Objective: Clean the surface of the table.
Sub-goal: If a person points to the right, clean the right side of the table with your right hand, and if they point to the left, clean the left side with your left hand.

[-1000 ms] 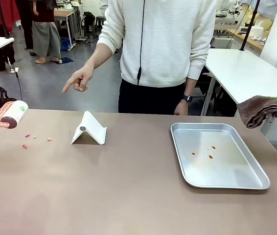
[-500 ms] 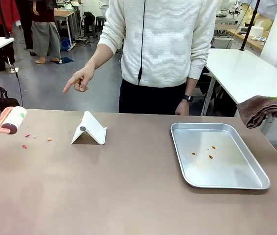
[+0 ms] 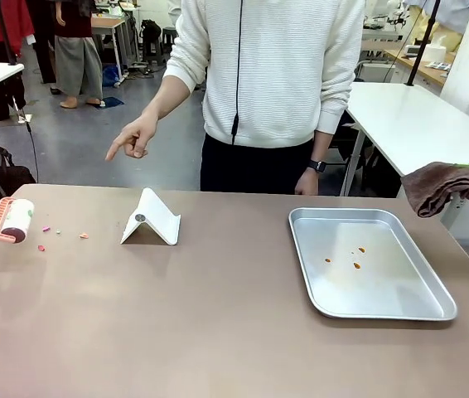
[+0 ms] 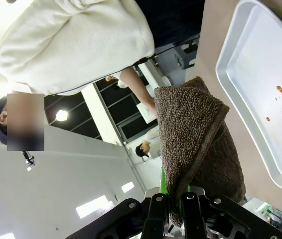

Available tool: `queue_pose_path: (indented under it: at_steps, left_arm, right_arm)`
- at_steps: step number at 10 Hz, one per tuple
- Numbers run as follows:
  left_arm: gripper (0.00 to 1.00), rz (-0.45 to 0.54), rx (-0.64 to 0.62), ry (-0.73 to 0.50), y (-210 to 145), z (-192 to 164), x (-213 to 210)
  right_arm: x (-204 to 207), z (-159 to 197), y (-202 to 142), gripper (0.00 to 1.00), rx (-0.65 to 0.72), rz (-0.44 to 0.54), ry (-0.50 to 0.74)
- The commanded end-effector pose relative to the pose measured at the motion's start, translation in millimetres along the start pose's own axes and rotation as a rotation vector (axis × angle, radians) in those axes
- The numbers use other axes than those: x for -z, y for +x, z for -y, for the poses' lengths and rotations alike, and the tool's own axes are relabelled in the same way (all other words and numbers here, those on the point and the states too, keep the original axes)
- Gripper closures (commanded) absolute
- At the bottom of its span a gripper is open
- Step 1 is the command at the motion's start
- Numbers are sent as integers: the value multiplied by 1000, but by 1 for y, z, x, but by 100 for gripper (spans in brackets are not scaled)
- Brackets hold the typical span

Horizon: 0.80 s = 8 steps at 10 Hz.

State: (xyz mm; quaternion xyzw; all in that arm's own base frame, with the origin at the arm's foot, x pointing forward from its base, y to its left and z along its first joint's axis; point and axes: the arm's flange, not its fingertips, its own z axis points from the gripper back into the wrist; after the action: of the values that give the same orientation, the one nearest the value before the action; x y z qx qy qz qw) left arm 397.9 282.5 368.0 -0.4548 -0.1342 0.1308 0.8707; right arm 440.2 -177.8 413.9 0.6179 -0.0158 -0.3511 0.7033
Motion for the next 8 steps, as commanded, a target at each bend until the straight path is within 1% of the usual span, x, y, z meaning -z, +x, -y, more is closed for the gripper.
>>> queue_pose_path:
  at_steps: [1,3,8]
  left_arm:
    - [81,0,34,50,-2,-7,9]
    - [81,-19,18,110,1,-14,13]
    - [81,-74,-45,143,3,-28,33]
  right_arm:
    - [-2,-3,-3,100,-5,4,4]
    - [-2,-3,-3,100,-5,4,4]
    - [-2,-3,-3,100,-5,4,4]
